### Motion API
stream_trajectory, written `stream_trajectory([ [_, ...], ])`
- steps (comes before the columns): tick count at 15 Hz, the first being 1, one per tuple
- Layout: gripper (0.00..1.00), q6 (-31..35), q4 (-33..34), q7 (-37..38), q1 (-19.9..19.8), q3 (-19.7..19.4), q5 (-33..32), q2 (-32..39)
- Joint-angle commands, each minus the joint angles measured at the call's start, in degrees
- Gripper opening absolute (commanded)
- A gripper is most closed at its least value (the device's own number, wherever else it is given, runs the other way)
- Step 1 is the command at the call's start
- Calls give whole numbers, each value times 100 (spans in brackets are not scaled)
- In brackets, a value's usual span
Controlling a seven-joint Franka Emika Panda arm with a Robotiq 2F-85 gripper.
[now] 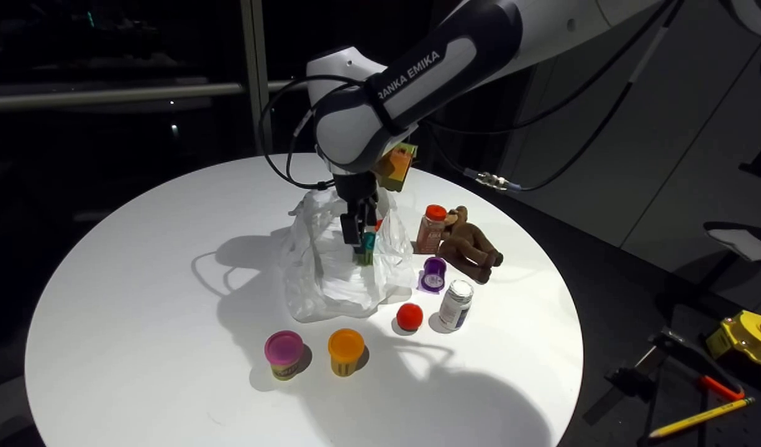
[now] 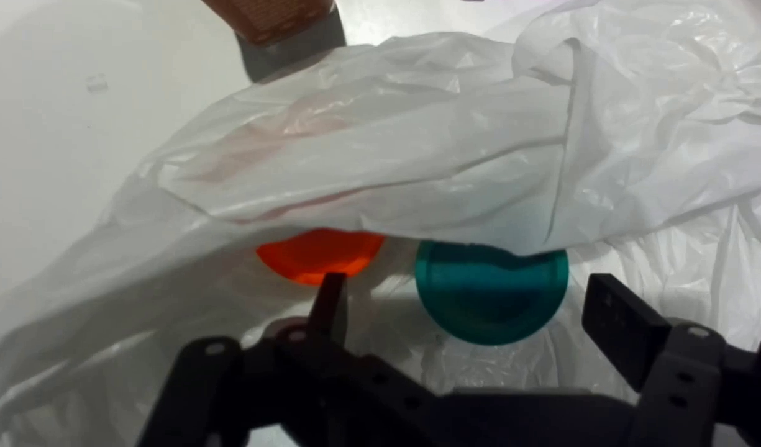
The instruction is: Remove all the contents from the plastic bag and put them on the table.
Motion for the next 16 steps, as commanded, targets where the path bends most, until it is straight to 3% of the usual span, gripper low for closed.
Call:
stream_trajectory([
  [1, 68, -219, 396, 78, -54, 73, 124, 174],
  [7, 24, -228, 343, 119, -18, 15, 43, 160],
  [8, 63, -237, 338, 110, -18, 13, 36, 174],
  [10, 59, -251, 345, 123, -23, 7, 38, 206],
  [15, 95, -207, 297, 196, -27, -41, 17, 141],
  [16, 99, -213, 294, 217, -29, -46, 21, 123],
])
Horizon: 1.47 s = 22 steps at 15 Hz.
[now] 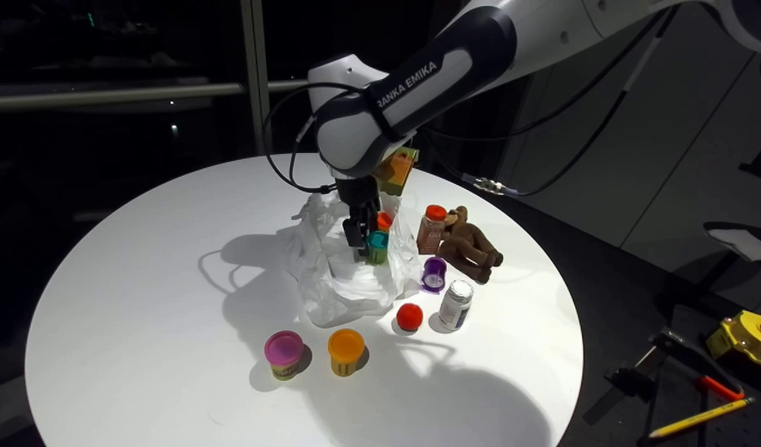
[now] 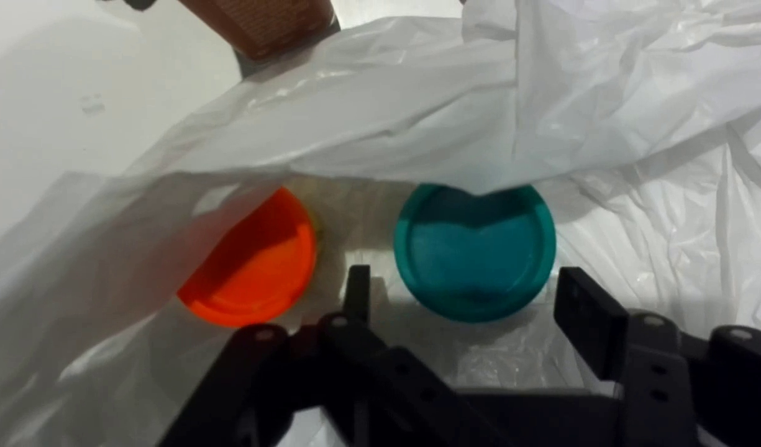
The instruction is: Remove all the contents from the plastic bag and put them on the table.
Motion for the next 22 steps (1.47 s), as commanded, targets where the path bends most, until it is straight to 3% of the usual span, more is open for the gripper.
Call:
stream_trajectory([
  [1, 100, -129, 118, 109, -13, -15, 23, -56],
  [16, 100, -487, -12, 313, -131, -18, 101, -109],
  [18, 74, -526, 19, 361, -155, -4, 131, -95],
  [22, 42, -482, 18, 441, -181, 6, 151, -117],
])
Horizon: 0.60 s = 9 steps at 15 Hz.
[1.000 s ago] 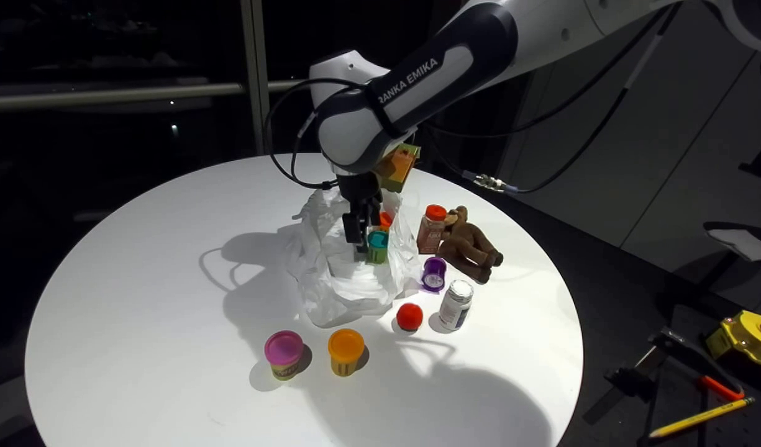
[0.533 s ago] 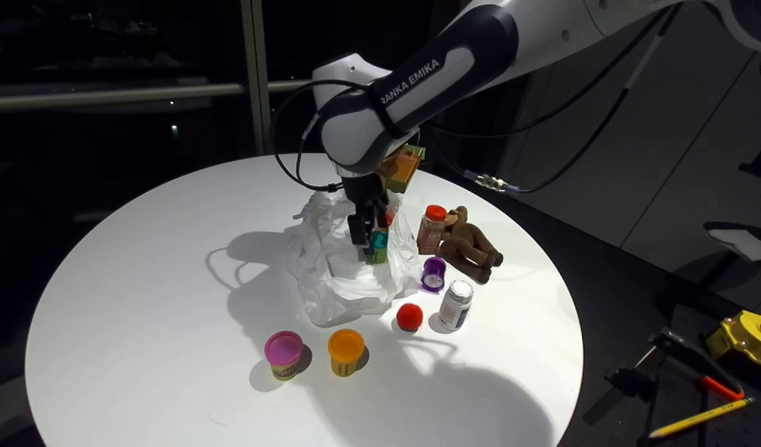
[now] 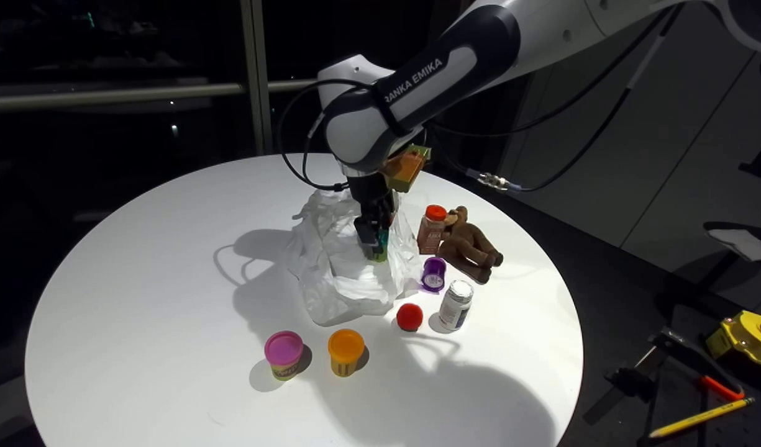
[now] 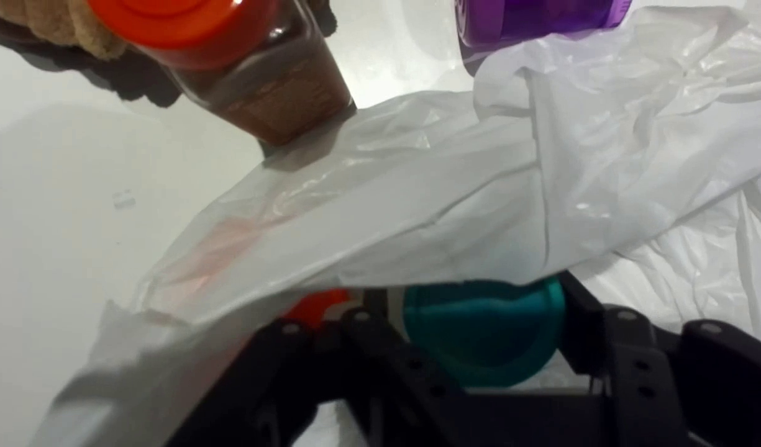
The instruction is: Remove all the contents from the plastic bag and put them on the table.
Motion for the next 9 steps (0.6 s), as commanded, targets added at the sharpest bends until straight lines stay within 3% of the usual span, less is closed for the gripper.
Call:
stream_trajectory([
  [1, 35, -74, -4, 114, -42, 39, 145, -106],
  [2, 28, -77, 3, 132, -42, 40, 150, -104],
  [9, 28, 79, -562, 441, -17, -34, 96, -548],
])
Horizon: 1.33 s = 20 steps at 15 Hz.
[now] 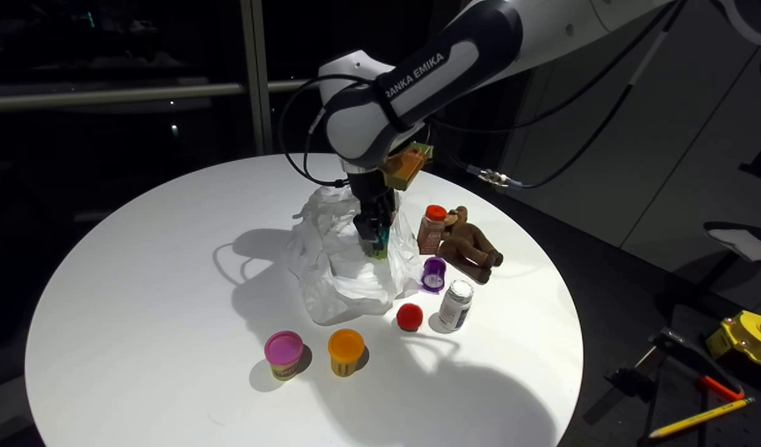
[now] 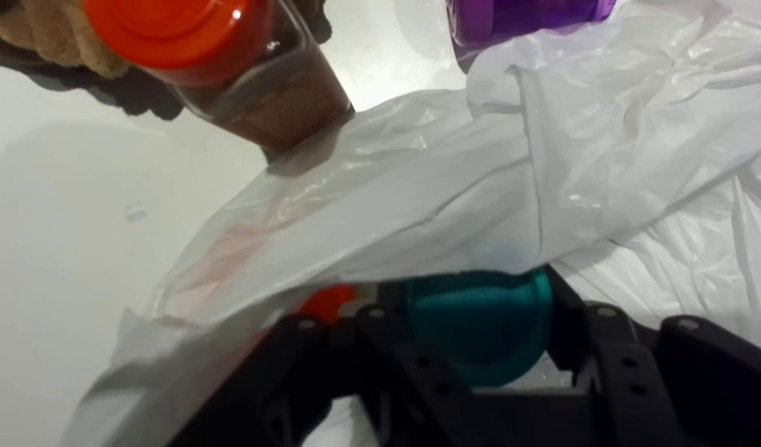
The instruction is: Remove all the contents from the plastic bag and put them on the table.
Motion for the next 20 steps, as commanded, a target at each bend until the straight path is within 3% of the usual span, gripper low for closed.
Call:
stream_trajectory([
  [1, 28, 110, -661, 233, 0, -50, 63, -587],
  [12, 28, 710, -3370, 860, 24, -114, -47, -2504],
  [20, 28, 1549, -4752, 1178, 237, -41, -178, -3465],
])
